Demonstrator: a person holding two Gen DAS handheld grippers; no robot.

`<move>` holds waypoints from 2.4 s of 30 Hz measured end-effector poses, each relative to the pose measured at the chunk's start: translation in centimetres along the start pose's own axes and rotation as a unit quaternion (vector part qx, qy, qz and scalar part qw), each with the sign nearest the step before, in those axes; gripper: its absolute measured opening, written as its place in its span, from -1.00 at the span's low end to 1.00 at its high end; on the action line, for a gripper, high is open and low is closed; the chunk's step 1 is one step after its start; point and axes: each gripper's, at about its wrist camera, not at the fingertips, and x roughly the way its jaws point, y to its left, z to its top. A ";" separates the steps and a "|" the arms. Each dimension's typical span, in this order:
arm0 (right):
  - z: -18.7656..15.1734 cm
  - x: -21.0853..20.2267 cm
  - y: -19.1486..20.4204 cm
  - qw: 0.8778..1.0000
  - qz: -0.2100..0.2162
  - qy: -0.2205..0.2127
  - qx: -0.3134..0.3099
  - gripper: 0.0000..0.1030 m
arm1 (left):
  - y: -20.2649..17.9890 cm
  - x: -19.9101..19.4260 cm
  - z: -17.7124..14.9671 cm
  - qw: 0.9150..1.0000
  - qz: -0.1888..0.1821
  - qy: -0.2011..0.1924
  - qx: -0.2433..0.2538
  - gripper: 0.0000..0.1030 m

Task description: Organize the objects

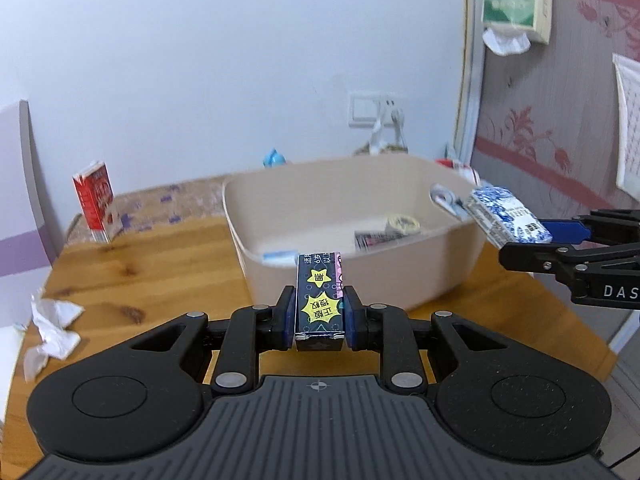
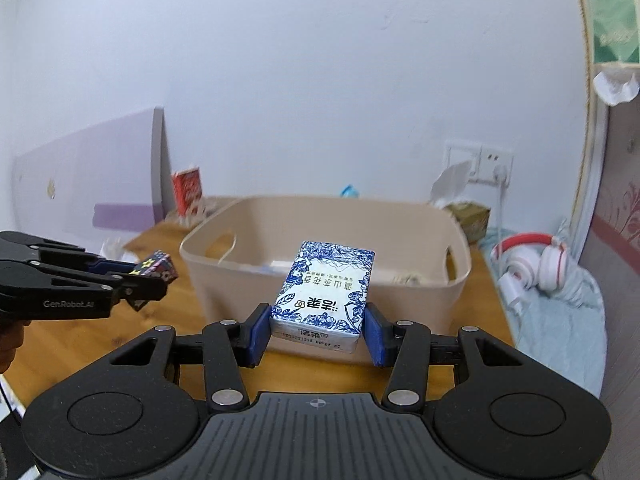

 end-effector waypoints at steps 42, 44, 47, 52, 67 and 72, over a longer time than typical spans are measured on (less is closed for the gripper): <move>5.9 16.1 -3.5 0.987 -0.032 0.152 -0.032 -0.09 | -0.6 17.8 6.4 0.983 0.011 0.175 0.050 -0.54; 5.5 16.3 -3.2 0.986 -0.033 0.158 -0.037 -0.09 | -0.6 17.7 6.5 0.985 0.016 0.167 0.046 -0.45; 5.3 16.2 -3.0 0.986 -0.039 0.157 -0.042 0.04 | -0.5 17.2 6.7 0.987 0.024 0.153 0.037 -0.04; 5.6 14.9 -3.2 0.989 -0.048 0.135 -0.035 0.41 | -0.6 16.0 6.9 0.991 0.043 0.124 0.026 0.41; 5.6 9.5 -4.4 0.995 -0.064 0.080 0.015 1.00 | -0.9 10.2 6.1 0.997 0.049 0.067 -0.004 0.58; 4.9 8.3 -4.2 0.994 -0.070 0.077 0.018 1.00 | -1.2 8.1 5.3 0.997 0.054 0.056 -0.012 0.58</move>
